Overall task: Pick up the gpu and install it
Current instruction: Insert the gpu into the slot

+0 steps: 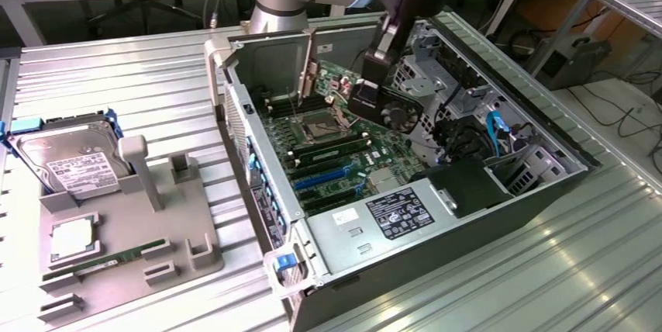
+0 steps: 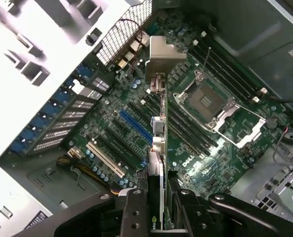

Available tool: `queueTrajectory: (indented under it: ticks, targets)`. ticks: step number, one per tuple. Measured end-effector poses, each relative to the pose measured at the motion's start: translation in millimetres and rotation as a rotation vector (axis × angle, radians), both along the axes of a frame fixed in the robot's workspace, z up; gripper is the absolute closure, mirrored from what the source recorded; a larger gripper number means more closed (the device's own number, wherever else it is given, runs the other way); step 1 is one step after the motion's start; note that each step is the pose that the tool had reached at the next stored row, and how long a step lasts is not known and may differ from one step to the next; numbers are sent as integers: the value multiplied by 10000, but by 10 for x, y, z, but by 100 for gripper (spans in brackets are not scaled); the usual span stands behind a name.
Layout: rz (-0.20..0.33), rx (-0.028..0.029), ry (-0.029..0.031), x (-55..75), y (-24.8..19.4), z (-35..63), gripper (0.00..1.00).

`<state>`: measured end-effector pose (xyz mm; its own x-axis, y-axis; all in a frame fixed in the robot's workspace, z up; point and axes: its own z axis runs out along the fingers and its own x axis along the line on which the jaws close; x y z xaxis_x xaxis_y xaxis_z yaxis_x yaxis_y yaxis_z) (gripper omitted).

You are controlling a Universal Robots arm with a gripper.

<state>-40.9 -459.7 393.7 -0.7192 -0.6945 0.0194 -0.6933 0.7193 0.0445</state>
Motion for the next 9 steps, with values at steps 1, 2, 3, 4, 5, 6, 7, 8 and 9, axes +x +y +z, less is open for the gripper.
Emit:
queueTrajectory:
  ticks: [1, 2, 3, 4, 5, 6, 7, 8, 9]
  targets:
    - [284, 0, -4, 0, 0, -6, 74]
    - [464, 0, -6, 0, 0, -10, 74]
    - [764, 0, -9, 0, 0, -16, 74]
    - [964, 0, -12, 0, 0, -21, 74]
    - [1200, 0, -15, 0, 0, -26, 74]
    - [1429, 0, -17, 0, 0, -31, 74]
    - [1608, 0, -19, 0, 0, -35, 74]
    - [1799, 1, -21, 0, 0, -39, 74]
    - [1984, 0, -22, 0, 0, -44, 74]
